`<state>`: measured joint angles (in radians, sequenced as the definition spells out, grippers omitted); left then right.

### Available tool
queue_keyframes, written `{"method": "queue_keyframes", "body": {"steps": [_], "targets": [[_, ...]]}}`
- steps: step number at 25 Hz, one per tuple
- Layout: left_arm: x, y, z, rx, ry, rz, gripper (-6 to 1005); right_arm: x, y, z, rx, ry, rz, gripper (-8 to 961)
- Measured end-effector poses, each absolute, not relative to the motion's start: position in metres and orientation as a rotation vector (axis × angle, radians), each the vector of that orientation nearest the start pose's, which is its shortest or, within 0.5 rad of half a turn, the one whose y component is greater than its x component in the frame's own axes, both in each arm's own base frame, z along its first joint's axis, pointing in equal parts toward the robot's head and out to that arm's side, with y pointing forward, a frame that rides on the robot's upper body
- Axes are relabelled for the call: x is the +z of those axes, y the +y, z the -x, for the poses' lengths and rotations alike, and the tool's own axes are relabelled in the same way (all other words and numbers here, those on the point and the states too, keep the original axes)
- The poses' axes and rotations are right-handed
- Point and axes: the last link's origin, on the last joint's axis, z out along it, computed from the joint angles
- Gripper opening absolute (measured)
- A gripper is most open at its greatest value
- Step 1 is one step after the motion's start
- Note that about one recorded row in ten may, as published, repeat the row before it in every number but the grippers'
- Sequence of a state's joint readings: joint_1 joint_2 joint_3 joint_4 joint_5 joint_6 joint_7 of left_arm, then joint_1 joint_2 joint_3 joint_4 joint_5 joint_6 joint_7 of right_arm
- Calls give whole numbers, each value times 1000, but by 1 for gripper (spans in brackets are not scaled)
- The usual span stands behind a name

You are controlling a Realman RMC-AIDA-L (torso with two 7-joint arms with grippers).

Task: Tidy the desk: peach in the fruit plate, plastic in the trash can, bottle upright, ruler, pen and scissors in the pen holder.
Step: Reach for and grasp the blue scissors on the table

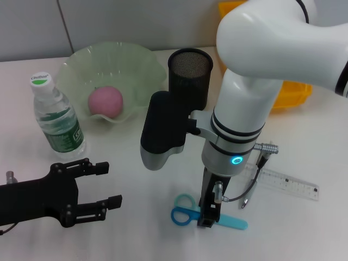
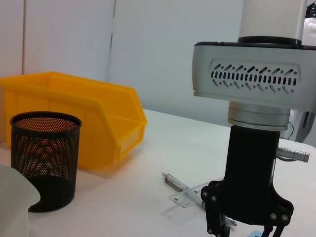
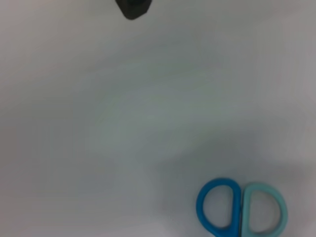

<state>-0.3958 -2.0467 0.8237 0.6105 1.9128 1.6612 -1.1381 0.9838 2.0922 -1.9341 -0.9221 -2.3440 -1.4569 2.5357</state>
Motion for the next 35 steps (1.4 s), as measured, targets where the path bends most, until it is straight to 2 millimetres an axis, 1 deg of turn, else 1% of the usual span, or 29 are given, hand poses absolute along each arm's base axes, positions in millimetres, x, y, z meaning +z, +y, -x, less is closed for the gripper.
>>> {"method": "queue_keyframes", "body": {"steps": [18,23,29,35], "targets": [[-7,278,288,-725,-403,2833,782,-117,325,-127,-1038,378,2941,363],[-7,278,288,-725,-402,2833,782,-117,324,-127,-1038,374,2941,290],[-7,281,284,-734,-395,2842,782,-117,323,-126,-1042,373,2947,291],[-6,281,284,-732,-390,2842,782,-117,323,-126,-1043,381,2944,293]]}}
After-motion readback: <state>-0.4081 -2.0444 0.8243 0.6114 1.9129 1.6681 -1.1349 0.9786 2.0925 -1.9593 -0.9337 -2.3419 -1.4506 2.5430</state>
